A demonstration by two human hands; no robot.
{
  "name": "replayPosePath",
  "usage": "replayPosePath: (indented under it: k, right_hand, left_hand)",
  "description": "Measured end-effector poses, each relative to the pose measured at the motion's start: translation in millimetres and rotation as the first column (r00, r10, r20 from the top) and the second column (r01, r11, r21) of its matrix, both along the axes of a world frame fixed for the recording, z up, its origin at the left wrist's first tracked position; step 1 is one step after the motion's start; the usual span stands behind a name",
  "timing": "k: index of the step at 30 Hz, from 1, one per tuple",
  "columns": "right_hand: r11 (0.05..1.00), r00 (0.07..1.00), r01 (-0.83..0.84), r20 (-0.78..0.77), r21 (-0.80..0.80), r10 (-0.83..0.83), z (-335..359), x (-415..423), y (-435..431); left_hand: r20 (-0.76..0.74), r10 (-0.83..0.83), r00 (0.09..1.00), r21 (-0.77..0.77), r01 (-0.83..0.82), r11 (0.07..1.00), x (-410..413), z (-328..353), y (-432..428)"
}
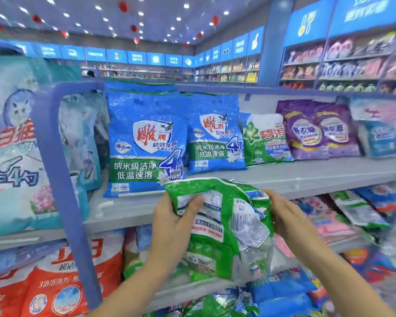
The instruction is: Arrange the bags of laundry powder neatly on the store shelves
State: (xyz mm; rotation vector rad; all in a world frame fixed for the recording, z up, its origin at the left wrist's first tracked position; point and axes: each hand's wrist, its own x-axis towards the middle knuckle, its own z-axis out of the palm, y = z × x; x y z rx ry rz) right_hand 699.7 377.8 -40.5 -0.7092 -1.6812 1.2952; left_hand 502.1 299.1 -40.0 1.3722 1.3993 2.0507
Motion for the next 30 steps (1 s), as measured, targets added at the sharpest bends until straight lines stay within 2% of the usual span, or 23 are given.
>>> replayPosePath:
  k: [3,7,11,16,19,21,25,30]
  right_hand:
    - [0.973,0.997,0.069,0.022,0.221,-0.076,22.5,6.8,-5.2]
    - [0.828,0.970,0.232,-0.062,0.510,-0.234,53.5,1.6,-11.2]
    - [0.795,0.949,0.269,-0.008,0.544,-0.316,79.3,-0.8,-0.5]
    - [0.712,0.915,0.182,0.148,0.678,-0.374,99.2,-0.7,15.4]
    - [0.700,0.910,0.202,0.132,0.685,-0.392,111.4,-4.3,26.7]
    - [0.708,0.924,0.261,0.042,0.656,-0.379,123.4,-3.4,35.9]
    - [0.785,0.926,0.376,-0.185,0.493,-0.328,144.5,7.9,68.2]
    - [0.880,0.931,0.339,-0.252,0.333,-0.263,142.2,11.6,109.7]
  left_hand:
    - [-0.012,0.037,0.999,0.038,-0.037,0.999,3.9,24.5,5.4]
    - [0.010,0.083,0.996,0.063,-0.084,0.995,7.5,44.1,9.7]
    - [0.047,0.059,0.997,0.082,-0.063,0.995,5.2,57.5,15.7]
    - [0.049,0.024,0.998,0.103,-0.029,0.994,1.1,69.7,24.9]
    - [0.042,0.084,0.996,0.117,-0.088,0.989,3.6,76.8,31.9]
    - [0.024,0.140,0.990,0.123,-0.142,0.982,6.5,82.5,37.8]
    - [-0.025,0.252,0.967,0.111,-0.248,0.962,4.6,90.9,57.6]
    - [-0.059,0.336,0.940,0.173,-0.322,0.931,14.5,101.3,89.7]
